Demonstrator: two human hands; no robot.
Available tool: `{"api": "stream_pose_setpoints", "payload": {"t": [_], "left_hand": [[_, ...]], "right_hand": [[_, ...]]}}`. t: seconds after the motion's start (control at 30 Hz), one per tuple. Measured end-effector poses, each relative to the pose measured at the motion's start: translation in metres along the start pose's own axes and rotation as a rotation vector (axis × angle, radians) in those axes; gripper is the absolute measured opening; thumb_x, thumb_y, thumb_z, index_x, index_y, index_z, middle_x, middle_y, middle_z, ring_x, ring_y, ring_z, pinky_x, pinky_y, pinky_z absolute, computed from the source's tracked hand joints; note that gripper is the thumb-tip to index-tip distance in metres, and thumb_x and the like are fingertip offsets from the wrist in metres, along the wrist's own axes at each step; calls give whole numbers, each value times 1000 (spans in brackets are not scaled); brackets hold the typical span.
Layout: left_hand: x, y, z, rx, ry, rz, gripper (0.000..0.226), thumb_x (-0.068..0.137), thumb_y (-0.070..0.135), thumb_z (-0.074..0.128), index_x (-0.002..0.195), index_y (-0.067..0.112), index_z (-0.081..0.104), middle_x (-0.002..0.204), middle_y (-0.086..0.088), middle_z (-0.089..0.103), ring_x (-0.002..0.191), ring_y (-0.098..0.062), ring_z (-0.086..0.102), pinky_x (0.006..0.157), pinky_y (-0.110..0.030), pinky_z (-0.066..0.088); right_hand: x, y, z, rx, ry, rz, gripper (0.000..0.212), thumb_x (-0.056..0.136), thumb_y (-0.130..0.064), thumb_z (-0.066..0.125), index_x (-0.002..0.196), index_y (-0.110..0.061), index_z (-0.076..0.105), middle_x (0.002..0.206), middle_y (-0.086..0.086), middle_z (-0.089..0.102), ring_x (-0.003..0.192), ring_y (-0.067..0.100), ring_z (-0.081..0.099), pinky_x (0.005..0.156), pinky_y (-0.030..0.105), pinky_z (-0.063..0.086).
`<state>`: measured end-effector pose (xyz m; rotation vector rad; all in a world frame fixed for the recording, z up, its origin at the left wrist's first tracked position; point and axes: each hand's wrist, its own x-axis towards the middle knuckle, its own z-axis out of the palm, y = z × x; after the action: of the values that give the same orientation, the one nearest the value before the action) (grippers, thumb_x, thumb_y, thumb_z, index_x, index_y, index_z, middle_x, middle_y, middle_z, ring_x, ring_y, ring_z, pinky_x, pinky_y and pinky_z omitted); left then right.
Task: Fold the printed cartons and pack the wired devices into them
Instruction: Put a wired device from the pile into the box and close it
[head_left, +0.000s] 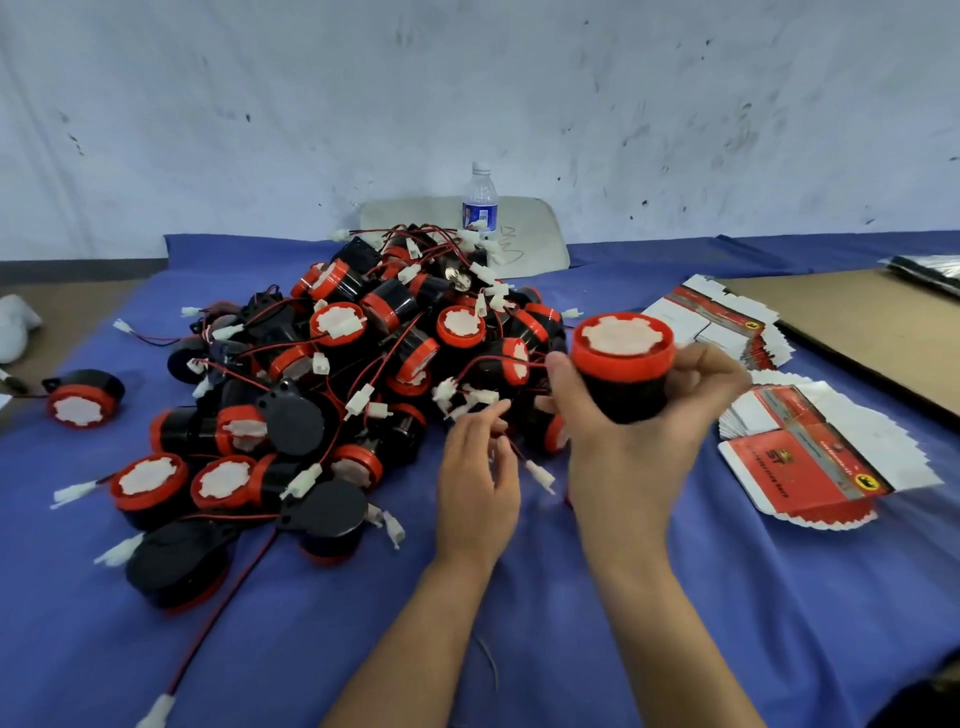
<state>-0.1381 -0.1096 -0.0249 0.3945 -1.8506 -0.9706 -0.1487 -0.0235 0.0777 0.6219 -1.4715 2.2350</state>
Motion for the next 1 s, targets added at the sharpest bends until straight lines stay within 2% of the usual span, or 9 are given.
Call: {"api": "stream_pose_setpoints", "payload": {"t": [0.13, 0.27, 0.4, 0.53, 0.6, 0.7, 0.77, 0.87, 1.0], "left_hand": [[-4, 0, -3, -112, 68, 11, 38, 99, 25, 40, 135, 38, 38, 92, 11, 61, 77, -3, 59, 71, -15, 46], [-13, 17, -2, -198, -14, 183, 52, 99, 49, 40, 147, 36, 24, 112, 25, 60, 95, 4, 62, 78, -14, 48], [-12, 15, -6, -250, 28, 148, 73, 89, 56, 55, 145, 20, 26, 130, 24, 52, 116, 3, 54, 93, -15, 43], [-5, 19, -9, -286, 150, 64, 68, 76, 57, 70, 130, 31, 37, 119, 24, 57, 105, 2, 59, 87, -12, 45], [-5, 21, -8, -287, 189, 89, 64, 77, 55, 71, 126, 32, 38, 123, 32, 52, 110, 7, 55, 89, -9, 42], [-5, 19, -5, -265, 132, 128, 65, 74, 50, 75, 128, 42, 40, 130, 31, 49, 116, 5, 54, 90, -18, 49], [-2, 19, -3, -265, 57, 117, 67, 71, 45, 78, 128, 34, 46, 135, 18, 52, 119, -5, 56, 91, -33, 53], [-5, 20, 1, -207, 48, 253, 61, 78, 42, 74, 125, 23, 39, 147, 10, 35, 131, -7, 44, 96, -18, 45], [-11, 18, 0, -196, -24, 217, 65, 80, 40, 73, 131, 31, 33, 141, 1, 43, 124, -9, 51, 92, -19, 47]], "right_hand": [[6, 19, -11, -64, 87, -238, 67, 71, -4, 80, 114, -23, 33, 115, -12, 40, 107, -9, 47, 93, 11, 39], [-17, 42, -14, -199, -211, -203, 52, 90, -33, 56, 136, -21, 34, 133, -4, 39, 128, 7, 39, 107, 23, 32], [-33, 53, -18, -150, -338, -225, 48, 103, -40, 30, 113, -3, 60, 123, 10, 51, 120, 14, 48, 101, 23, 36], [-30, 51, -18, -39, -331, -37, 39, 97, -34, 43, 90, -4, 67, 126, 2, 53, 121, 13, 54, 96, 24, 43], [-21, 44, -17, 72, -367, 116, 28, 90, -33, 51, 98, -9, 64, 130, 4, 56, 118, 5, 56, 91, 17, 46], [0, 33, -17, 261, -541, 271, 44, 81, -34, 60, 124, -25, 52, 111, 2, 70, 105, 10, 65, 83, 17, 49], [13, 25, -18, 259, -647, 220, 52, 81, -27, 64, 130, -34, 47, 104, 4, 72, 101, 18, 67, 87, 23, 49], [27, 13, -26, 135, -664, 78, 42, 85, -13, 63, 122, -31, 56, 105, 2, 71, 100, 20, 65, 87, 29, 48], [37, 9, -51, -334, -654, -395, 33, 81, -30, 70, 114, -25, 65, 111, -16, 64, 103, 14, 60, 92, 24, 45]]}}
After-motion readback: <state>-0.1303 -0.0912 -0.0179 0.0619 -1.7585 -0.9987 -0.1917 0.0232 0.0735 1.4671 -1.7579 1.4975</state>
